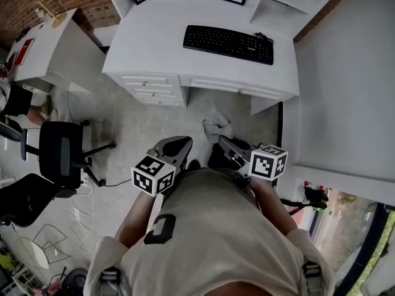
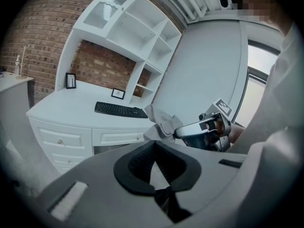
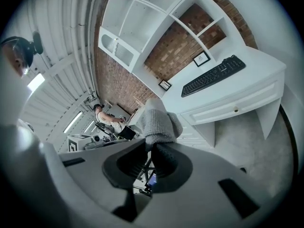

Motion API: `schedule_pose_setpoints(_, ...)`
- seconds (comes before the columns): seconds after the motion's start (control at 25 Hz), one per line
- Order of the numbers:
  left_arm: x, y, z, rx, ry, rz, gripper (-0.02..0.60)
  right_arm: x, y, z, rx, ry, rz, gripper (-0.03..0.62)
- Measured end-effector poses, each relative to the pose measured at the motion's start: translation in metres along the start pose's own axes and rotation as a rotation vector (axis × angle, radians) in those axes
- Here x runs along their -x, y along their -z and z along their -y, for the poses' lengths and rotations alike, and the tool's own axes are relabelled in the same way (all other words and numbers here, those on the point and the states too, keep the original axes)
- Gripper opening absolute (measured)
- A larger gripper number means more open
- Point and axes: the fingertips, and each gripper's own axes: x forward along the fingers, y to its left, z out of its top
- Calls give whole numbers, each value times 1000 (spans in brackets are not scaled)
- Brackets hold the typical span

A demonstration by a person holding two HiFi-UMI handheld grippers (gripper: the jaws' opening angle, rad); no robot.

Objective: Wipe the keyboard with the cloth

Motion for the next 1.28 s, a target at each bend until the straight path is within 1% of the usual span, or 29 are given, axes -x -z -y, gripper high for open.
schedule_pose_setpoints(0.16,-11,-12,-3,20,2,-9,5,-8,-14,13,-30,-11,-24,17)
schedule_pose_setpoints(0.32,-34,-25,-4,-18,-15,-38,5,-12,-34,32,-57,-26,-27,17)
schedule_pose_setpoints(0.44,-54,-34,-3,-33,-22,-56,5,-7,-50,50,-87,-37,-4,17)
schedule_pose_setpoints(0.6,-78,-52,-1,-50,-47,-75,5,11,-78,79,-136,-29,54,17)
schedule_pose_setpoints(0.72,-96,-70,-7,-68,-94,-77,5,26,-102,101,-142,-37,76,17)
schedule_pose_setpoints(0.84,-100,-88,-30,-82,-164,-87,5,33,-120,113,-134,-62,83,17)
schedule_pose_setpoints(0.92,-100,-93,-44,-78,-217,-96,5,36,-125,121,-132,-81,67,17)
schedule_pose_setpoints(1.04,-106,-93,-53,-75,-279,-106,5,37,-127,128,-140,-147,13,17)
schedule_pose_setpoints(1.12,-116,-94,-53,-62,-290,-101,5,39,-129,133,-138,-174,-17,17)
schedule_pose_setpoints(1.28,-119,-92,-54,-38,-302,-107,5,37,-137,131,-97,-184,-47,17)
